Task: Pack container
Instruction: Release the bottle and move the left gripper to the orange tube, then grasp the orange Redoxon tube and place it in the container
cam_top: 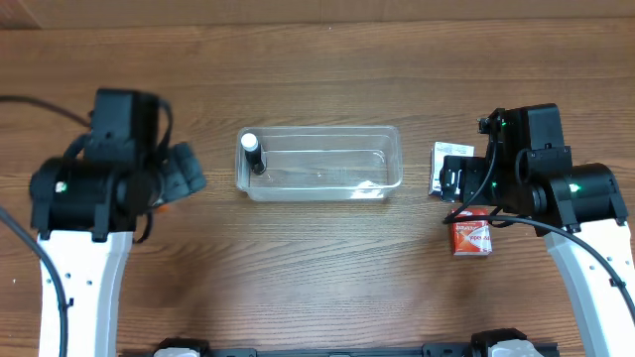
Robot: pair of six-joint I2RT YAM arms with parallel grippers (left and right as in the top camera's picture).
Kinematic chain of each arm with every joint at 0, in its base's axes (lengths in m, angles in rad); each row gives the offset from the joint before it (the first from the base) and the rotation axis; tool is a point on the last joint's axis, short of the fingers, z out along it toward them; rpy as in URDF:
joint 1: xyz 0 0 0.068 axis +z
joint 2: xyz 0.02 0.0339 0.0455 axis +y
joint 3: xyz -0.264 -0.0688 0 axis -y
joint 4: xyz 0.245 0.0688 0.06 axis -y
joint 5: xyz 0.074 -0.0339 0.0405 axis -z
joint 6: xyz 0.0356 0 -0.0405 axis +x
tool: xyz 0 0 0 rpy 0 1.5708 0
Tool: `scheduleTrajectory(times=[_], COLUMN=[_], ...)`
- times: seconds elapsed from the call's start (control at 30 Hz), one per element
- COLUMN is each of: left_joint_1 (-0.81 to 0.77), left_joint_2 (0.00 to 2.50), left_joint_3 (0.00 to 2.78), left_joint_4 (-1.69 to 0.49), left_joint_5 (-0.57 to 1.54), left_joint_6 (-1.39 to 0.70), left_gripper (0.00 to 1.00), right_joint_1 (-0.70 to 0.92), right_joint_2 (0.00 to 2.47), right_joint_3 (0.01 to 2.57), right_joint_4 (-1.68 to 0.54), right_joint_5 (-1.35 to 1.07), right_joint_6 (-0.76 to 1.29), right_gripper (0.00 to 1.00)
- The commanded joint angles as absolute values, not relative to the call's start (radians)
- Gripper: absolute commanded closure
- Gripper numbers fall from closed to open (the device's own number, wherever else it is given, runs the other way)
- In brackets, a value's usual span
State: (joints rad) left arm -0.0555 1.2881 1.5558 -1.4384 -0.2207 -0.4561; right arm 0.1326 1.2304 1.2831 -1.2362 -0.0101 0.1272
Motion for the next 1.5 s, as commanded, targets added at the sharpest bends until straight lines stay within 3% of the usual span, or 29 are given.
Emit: scheduleTrajectory(times=[0.0,0.2,0.8,0.97,1.1,1.27,1.47], left_joint_1=[0.083,0.26,0.281,0.281,0.281,0.281,0.281], left_joint_2=[1.317,1.493,1.859,1.866,1.866,1.866,1.866], left_joint_3=[1.474,1.468,1.468,1.468,1.468,1.468,1.468], left_joint_4=[-1.363,-1.328,-1.225,-1.219,-1.219,-1.22,-1.226], left_joint_5=[-0.078,-0.023,-0.001,0.0,0.0,0.0,0.0], left_joint_6=[-0.343,-0.31,-0.24,-0.24,-0.239,-0.239,-0.239], left_gripper=[0.0,0.0,0.0,0.14,0.37,0.56,0.69], right_joint_1=[0.133,0.133,0.133,0.133,0.133,0.133,0.133], right_joint_2=[1.222,1.222,1.222,1.222,1.222,1.222,1.222], right_joint_3=[1.312,1.312,1.312,1.312,1.312,1.312,1.312], right_joint_4=[-1.229,-1.225,-1.225,-1.225,-1.225,-1.225,-1.225], right_joint_5=[0.002,0.002,0.002,0.002,0.002,0.002,0.002], right_joint_6=[0.131,0.131,0.131,0.131,0.131,0.131,0.131], right_gripper=[0.0,0.0,0.0,0.0,0.0,0.0,0.0])
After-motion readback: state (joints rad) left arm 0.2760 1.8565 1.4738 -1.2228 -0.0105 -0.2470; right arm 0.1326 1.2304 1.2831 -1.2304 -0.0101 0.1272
